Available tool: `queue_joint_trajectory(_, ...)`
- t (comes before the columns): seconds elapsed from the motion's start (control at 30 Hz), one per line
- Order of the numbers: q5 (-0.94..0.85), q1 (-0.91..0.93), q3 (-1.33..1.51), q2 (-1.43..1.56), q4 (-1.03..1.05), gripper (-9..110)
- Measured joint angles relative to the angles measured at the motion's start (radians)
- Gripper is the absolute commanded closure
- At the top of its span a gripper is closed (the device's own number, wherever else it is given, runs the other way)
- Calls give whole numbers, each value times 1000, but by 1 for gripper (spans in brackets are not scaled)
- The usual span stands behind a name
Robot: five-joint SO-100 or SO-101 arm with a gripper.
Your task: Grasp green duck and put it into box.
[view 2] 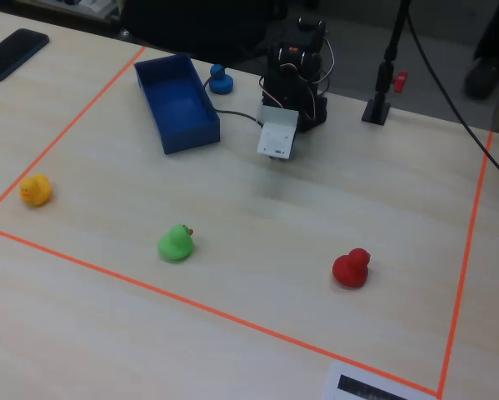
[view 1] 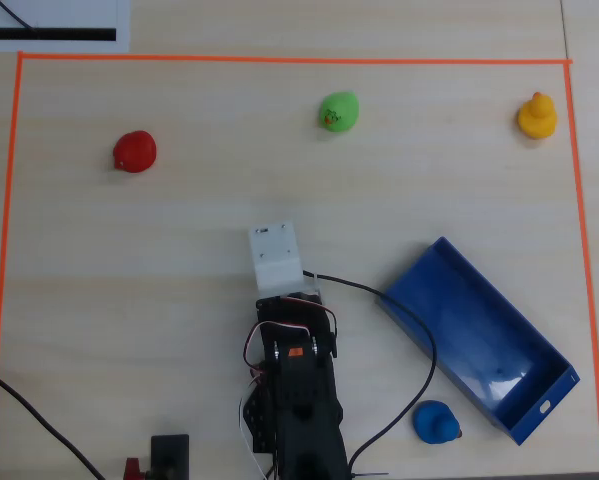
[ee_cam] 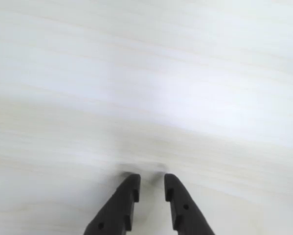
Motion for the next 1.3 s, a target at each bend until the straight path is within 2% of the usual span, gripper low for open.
queue_joint_trajectory(0.5,0,0,0,0,0,97)
queue_joint_trajectory(0.7,0,0,0,0,0,101)
queue_joint_trajectory(1.3,0,23,0,0,0,98)
